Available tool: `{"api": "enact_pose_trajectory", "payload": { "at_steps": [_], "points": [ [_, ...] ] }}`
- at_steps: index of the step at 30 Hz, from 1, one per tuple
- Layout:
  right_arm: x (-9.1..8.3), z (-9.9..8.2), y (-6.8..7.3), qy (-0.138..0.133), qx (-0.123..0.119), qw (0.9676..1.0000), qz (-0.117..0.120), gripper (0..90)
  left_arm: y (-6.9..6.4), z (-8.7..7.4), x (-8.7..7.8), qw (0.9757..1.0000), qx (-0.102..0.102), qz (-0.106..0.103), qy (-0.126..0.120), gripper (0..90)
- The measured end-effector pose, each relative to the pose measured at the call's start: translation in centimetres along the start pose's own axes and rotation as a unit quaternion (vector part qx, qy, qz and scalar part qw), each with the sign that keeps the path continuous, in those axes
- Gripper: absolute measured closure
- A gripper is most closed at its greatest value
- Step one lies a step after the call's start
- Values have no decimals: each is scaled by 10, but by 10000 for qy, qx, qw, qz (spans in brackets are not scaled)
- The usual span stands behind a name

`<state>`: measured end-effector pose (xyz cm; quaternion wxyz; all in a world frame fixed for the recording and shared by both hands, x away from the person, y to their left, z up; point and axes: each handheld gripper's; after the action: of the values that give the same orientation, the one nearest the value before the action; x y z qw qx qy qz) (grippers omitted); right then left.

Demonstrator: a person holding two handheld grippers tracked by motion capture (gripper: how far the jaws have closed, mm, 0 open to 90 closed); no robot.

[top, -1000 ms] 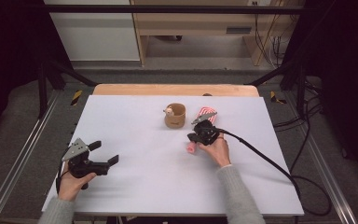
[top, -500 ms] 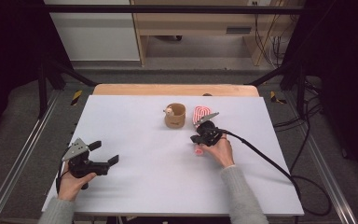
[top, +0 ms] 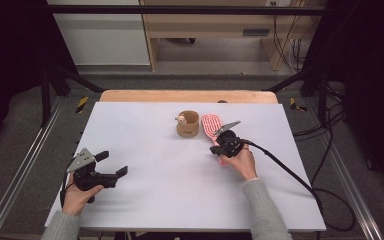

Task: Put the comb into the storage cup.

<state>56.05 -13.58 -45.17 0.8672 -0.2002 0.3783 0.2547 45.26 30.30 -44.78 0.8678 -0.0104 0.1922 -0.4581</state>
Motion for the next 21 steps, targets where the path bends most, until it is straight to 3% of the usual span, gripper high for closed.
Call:
{"api": "enact_pose_trajectory", "payload": {
  "at_steps": [17, 21],
  "points": [
    [-4, -7, -8, 43, 44, 10000, -43, 899, 0, 0, 0, 10000, 3, -3, 11, 6],
    [-8, -6, -8, -64, 123, 9999, 24, 834, 0, 0, 0, 10000, 2, -4, 16, 6]
  ]
}}
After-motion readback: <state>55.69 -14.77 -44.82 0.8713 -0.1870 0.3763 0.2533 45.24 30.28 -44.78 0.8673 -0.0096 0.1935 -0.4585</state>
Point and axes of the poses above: each handheld gripper's, and its own axes: x roughly forward along the jaws, z roughly out of its top, y roughly to its left, and after that the axes turned 15 degrees about -z, right-handed
